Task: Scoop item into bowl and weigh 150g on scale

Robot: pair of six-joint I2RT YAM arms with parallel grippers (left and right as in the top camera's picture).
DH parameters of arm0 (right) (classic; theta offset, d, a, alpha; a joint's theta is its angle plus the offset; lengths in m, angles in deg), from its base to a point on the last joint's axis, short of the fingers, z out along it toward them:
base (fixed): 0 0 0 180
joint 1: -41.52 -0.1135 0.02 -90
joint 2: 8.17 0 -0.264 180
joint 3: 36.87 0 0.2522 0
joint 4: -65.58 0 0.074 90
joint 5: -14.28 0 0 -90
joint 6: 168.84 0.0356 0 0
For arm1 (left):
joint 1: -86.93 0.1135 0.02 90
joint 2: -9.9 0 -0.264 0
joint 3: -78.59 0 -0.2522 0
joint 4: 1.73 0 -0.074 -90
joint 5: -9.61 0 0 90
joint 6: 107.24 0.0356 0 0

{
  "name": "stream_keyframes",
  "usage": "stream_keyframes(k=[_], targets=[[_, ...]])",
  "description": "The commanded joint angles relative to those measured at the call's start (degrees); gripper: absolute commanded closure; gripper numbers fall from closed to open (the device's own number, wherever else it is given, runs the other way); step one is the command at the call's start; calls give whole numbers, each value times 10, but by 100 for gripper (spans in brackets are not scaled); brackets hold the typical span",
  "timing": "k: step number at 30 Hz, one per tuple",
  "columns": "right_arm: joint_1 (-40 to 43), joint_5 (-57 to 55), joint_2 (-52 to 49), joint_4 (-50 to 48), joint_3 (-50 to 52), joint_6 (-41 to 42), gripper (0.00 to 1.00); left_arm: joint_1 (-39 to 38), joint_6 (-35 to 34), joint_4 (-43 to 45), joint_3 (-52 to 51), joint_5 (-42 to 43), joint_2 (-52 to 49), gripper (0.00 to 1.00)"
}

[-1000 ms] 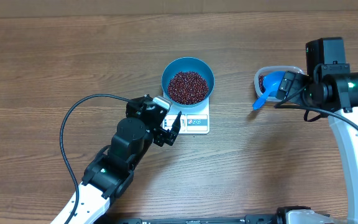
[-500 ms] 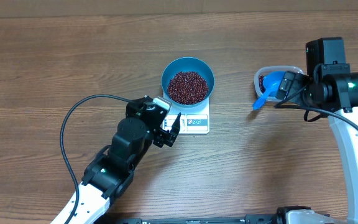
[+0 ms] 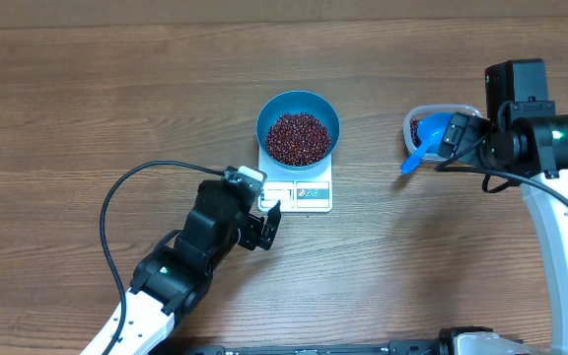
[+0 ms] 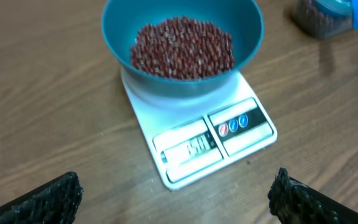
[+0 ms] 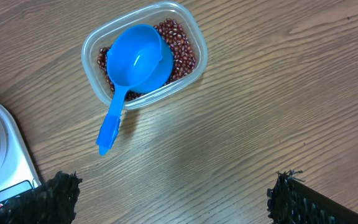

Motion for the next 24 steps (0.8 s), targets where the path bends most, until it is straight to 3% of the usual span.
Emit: stream_keyframes(k=[1, 17, 24], targets=[[1, -1, 10, -3, -12, 2, 0, 3, -19, -17, 1, 24, -1, 0], [1, -1, 10, -3, -12, 2, 0, 3, -18, -17, 1, 14, 5, 0], [1, -1, 10, -3, -12, 2, 0, 3, 6, -17, 1, -49, 81, 0]])
